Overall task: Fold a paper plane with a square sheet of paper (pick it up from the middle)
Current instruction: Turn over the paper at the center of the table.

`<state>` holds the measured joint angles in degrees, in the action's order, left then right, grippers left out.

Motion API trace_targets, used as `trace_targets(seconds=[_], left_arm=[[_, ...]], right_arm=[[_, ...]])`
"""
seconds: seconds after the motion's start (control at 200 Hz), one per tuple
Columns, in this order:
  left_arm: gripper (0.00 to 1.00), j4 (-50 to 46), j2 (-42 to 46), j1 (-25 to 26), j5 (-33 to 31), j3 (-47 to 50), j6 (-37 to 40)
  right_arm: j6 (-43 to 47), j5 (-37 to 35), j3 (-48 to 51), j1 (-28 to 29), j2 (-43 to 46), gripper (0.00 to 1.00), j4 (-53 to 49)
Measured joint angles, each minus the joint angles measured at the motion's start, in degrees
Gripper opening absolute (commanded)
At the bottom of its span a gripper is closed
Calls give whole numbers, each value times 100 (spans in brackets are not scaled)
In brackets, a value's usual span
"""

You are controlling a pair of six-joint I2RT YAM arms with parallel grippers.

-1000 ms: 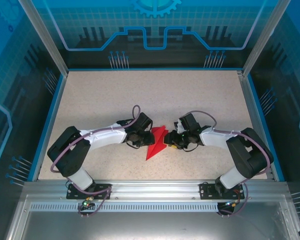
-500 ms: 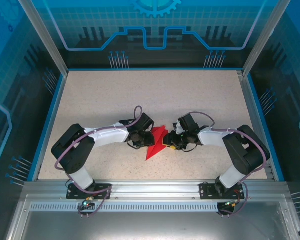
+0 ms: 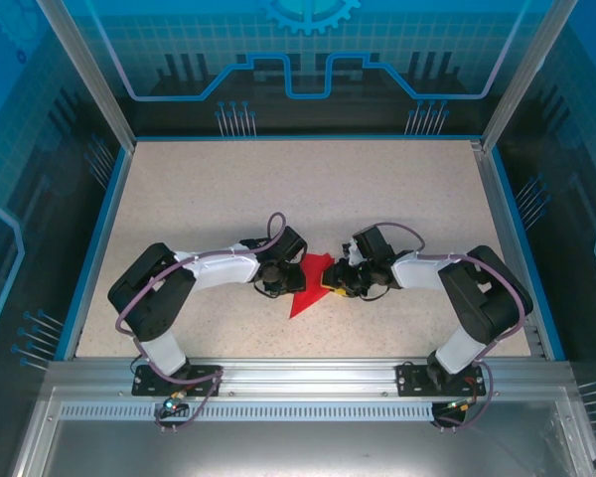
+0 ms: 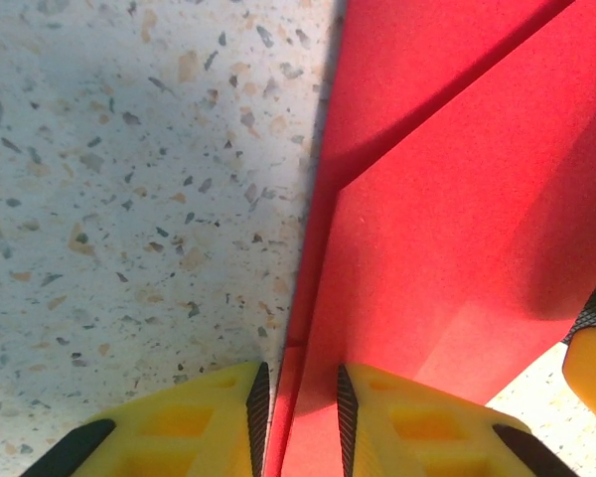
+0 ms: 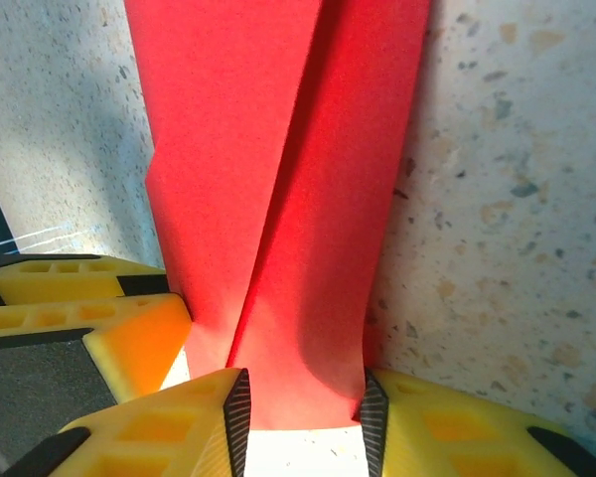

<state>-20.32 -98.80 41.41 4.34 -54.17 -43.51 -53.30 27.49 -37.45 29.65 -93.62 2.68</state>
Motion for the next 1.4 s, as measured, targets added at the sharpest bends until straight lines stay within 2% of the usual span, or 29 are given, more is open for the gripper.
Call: trace_targets(seconds=[0.39, 0.93, 1.13, 1.4], left_arm=[[23, -15, 0, -15, -2, 0, -61], [22, 269, 105, -201, 192, 219, -313], [22, 280, 181, -232, 190, 286, -328], [23, 321, 426, -232, 190, 452, -415]], right_arm=[[-74, 4, 0, 0, 0, 42, 219], [-190, 175, -162, 4, -234, 45, 601], [-219, 175, -197, 72, -341, 37, 597], [-212, 229, -455, 85, -531, 33, 656]])
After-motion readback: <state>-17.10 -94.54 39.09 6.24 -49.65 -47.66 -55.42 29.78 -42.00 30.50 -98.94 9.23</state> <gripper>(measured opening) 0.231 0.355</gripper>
